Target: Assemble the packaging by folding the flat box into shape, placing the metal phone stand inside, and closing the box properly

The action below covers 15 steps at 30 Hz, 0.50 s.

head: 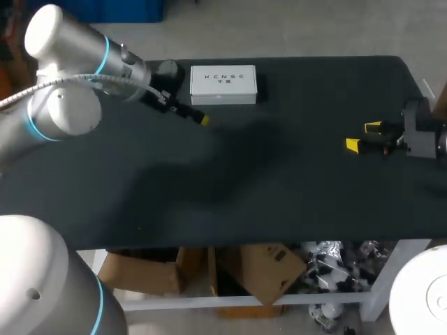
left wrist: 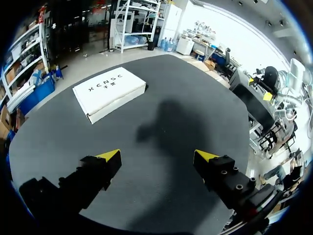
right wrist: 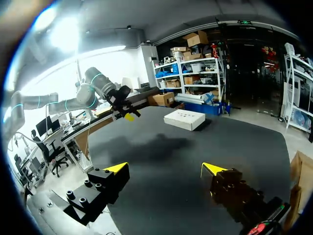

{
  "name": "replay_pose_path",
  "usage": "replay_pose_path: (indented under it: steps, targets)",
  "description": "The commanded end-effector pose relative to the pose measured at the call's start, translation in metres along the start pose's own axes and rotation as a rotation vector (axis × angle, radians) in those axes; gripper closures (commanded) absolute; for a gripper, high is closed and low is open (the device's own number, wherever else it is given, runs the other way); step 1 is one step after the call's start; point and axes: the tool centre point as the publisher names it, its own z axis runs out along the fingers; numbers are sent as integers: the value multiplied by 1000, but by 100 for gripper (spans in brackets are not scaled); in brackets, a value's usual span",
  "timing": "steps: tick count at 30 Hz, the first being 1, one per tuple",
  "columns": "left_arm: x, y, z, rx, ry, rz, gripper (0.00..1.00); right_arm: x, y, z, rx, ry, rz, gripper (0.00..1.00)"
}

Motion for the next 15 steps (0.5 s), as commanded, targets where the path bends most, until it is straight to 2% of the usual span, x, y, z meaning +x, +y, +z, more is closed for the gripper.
replay_pose_path:
  steps: [1, 12, 13, 15]
  targets:
    - [6, 6, -4, 194, 0, -29, 0, 0, -1, -1, -7, 5, -1, 0]
    - [6, 6, -4, 194, 0, -29, 0, 0, -1, -1, -7, 5, -1, 0]
    - [5, 8, -5, 198, -46, -58, 0, 0, -1, -1, -7, 5, -1, 0]
    - [6, 10, -11, 210, -65, 8, 0, 0, -1, -1, -7, 5, -1, 0]
